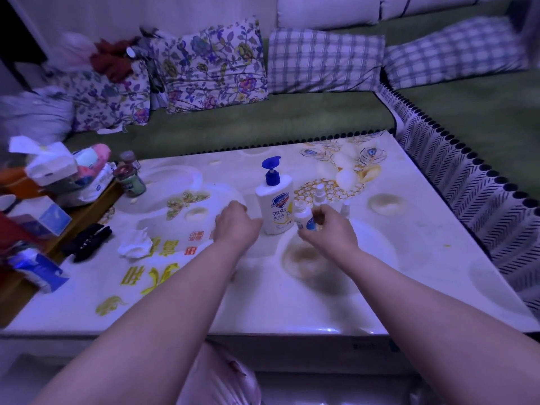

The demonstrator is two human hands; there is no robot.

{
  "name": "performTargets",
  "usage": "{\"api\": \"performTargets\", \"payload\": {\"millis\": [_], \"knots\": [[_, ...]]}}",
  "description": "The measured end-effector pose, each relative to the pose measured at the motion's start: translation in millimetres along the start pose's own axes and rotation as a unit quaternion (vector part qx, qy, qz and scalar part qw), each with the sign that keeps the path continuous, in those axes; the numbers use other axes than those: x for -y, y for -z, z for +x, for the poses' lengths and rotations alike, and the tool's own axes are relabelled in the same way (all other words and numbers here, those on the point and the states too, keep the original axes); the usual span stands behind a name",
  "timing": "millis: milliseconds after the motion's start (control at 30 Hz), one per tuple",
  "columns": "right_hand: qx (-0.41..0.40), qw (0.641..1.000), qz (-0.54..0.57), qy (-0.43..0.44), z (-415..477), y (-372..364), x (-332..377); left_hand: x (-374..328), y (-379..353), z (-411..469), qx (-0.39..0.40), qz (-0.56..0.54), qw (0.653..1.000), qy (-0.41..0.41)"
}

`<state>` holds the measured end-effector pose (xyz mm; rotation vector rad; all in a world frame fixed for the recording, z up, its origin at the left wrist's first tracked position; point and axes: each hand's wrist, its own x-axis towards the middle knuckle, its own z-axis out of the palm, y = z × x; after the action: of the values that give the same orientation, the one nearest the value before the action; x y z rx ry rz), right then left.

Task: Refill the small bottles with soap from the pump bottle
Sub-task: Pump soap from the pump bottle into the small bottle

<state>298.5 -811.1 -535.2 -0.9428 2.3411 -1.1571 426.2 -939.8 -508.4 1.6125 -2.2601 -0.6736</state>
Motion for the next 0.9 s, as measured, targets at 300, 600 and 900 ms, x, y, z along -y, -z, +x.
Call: {"api": "performTargets", "payload": {"millis": [300,600,900], "knots": [[-0.031,0.999,0.009,-0.009,17,22,3,-50,13,28,-0.049,-0.068,0.994,-0.067],[-0.036,0.999,0.037,0.004,25,32,-2,-79,11,51,-0.066,0.015,0.992,-0.11],[-0.035,0.998,0.041,-0.013,18,32,-17,-80,11,43,-0.04,0.029,0.985,-0.168]]}}
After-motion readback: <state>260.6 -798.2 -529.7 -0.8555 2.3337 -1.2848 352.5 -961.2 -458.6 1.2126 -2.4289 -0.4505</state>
